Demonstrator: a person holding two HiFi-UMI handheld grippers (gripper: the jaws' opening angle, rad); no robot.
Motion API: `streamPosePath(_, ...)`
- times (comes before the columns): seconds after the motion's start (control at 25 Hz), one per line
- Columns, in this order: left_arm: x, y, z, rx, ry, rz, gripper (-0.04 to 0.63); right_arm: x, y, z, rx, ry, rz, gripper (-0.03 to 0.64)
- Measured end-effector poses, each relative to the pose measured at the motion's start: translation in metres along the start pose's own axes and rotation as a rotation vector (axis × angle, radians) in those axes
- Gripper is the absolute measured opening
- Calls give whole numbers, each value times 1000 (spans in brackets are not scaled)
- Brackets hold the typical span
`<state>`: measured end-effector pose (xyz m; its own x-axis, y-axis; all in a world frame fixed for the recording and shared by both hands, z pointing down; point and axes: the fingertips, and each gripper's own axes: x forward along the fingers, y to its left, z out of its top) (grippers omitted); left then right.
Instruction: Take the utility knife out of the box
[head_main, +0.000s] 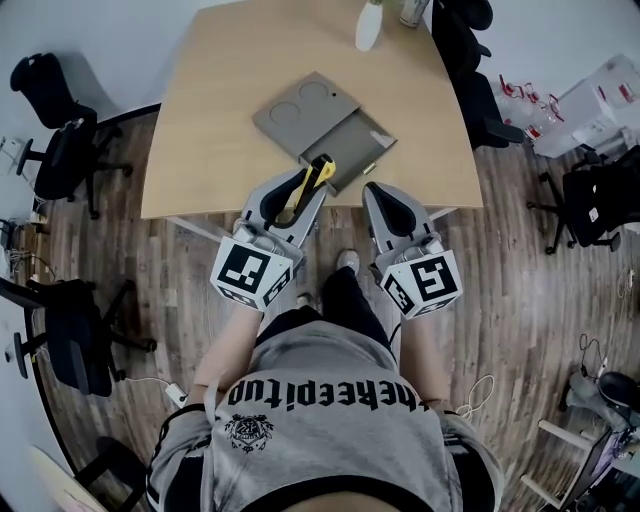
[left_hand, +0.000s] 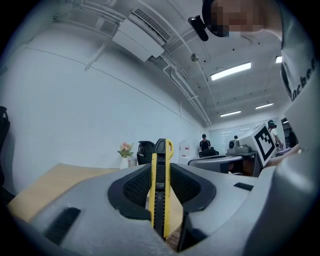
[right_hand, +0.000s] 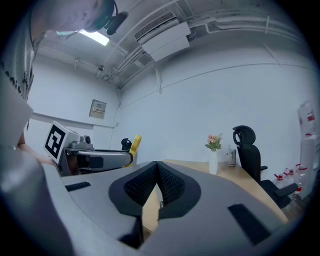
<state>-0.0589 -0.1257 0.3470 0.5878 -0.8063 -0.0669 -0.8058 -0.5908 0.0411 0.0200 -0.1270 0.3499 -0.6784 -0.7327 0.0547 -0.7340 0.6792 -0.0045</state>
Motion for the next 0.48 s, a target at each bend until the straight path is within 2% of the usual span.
streamPosePath(0.48,-25,-8,7,-6,-39,-4,124,-21,20,4,-12,-17,-29,6)
